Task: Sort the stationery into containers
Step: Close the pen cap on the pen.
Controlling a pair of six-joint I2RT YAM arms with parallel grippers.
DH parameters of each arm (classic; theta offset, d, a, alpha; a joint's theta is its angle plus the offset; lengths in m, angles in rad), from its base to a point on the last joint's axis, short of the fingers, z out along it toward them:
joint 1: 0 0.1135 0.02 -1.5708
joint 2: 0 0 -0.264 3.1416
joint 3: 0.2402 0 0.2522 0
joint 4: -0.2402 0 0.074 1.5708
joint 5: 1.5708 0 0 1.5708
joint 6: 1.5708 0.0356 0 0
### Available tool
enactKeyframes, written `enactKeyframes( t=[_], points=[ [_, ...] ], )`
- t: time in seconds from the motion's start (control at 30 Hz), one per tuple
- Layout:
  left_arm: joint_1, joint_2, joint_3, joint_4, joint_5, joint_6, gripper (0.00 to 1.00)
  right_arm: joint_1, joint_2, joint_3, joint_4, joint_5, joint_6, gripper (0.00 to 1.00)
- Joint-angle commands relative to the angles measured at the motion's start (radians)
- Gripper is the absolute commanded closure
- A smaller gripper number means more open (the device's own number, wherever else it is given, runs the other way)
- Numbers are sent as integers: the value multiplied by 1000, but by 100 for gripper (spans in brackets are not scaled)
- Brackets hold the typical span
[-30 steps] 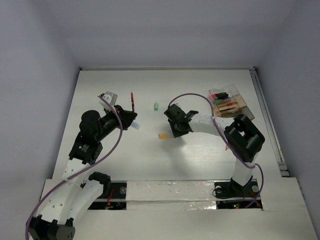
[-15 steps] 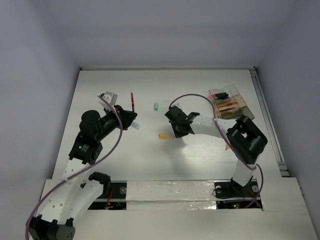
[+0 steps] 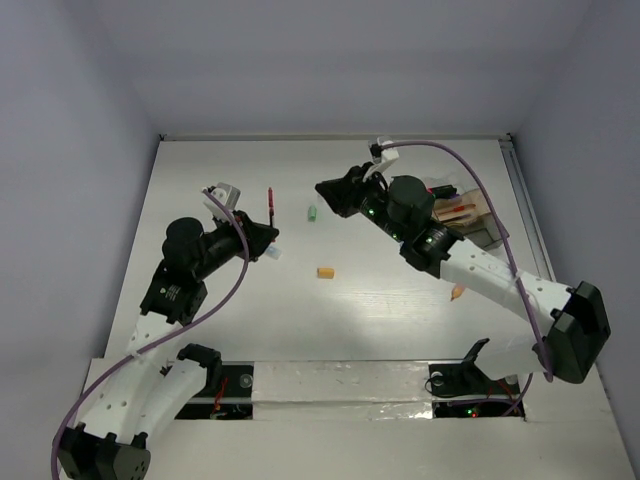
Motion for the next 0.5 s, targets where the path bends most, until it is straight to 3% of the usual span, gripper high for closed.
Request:
enactKeyframes(
  t=[0.0,0.23,0.47],
  points=[
    [-3,-1,9,56,52,2,100,4,45,23,338,-152,93,100],
    [-3,1,4,73,101,-1,100,4,145,123,493,-238,180,100],
    [-3,4,-2,97,157,-12,100,4,183,178,519,-262,200,100]
  ],
)
